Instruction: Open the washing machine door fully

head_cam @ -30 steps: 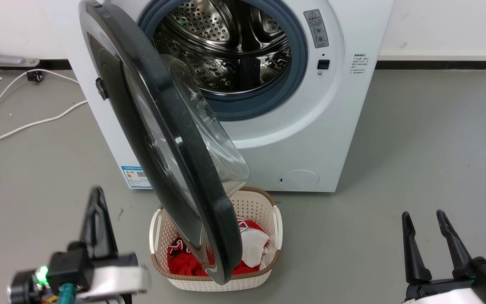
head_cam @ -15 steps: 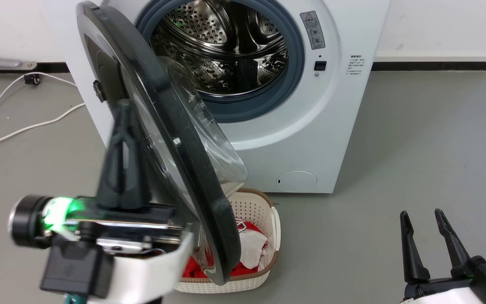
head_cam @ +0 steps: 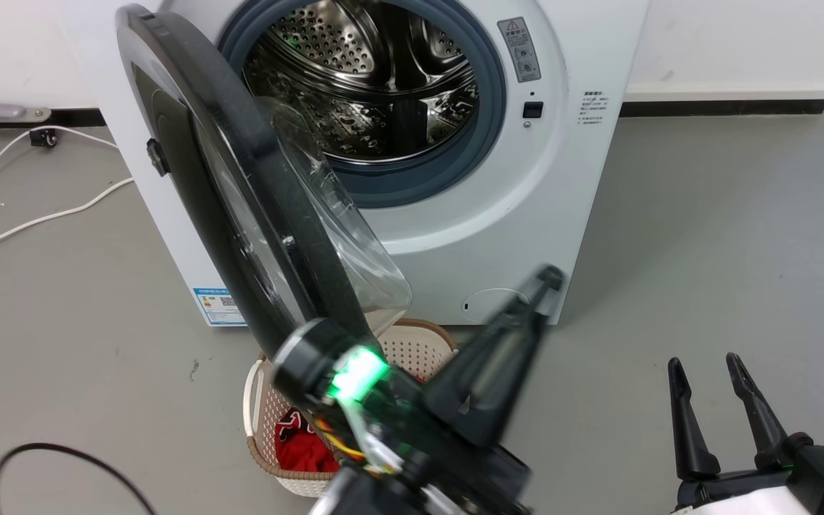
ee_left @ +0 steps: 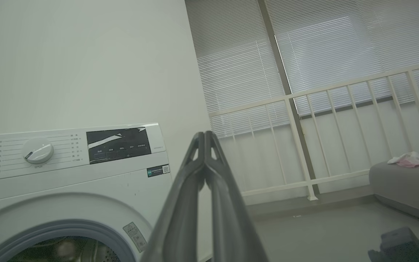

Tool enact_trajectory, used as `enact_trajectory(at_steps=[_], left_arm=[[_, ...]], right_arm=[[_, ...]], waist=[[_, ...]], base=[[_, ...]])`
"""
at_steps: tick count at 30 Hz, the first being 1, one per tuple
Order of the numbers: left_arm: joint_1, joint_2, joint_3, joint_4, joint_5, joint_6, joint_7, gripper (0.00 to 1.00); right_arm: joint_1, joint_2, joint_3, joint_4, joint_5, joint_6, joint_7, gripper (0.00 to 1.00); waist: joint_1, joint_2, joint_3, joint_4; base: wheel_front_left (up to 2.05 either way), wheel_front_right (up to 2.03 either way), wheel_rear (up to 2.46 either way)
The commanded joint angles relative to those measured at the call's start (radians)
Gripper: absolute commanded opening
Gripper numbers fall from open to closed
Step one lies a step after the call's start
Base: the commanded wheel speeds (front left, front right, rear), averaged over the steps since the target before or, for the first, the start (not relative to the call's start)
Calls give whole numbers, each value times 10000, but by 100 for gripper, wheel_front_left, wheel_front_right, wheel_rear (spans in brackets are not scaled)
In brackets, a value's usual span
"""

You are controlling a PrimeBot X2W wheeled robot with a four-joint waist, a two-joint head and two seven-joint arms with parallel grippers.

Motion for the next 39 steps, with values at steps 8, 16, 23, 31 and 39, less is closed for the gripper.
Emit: enact_trajectory(at_steps=[8, 16, 23, 31, 39], left_arm=[[-247, -5, -1249, 592, -66, 113, -24, 0], [423, 124, -1840, 1668, -195, -66, -24, 0], [1109, 442, -1540, 2301, -337, 124, -24, 0], [1311, 686, -361, 2741, -569, 449, -25, 0], [1188, 696, 708, 3343, -768, 396, -25, 0]], right_arm=[[-92, 26, -3, 13, 25, -3, -18, 100], [-172, 26, 63, 45, 20, -3, -18, 100], [-201, 26, 39, 65, 25, -3, -18, 100], [-437, 26, 14, 92, -50, -3, -18, 100], [-647, 25, 60, 180, -88, -3, -18, 100]], waist=[[0, -1, 79, -59], [0, -1, 202, -51], [0, -1, 367, 17], [0, -1, 749, 66], [0, -1, 994, 33]], base=[[0, 0, 0], [0, 0, 0], [0, 0, 0], [0, 0, 0], [0, 0, 0]])
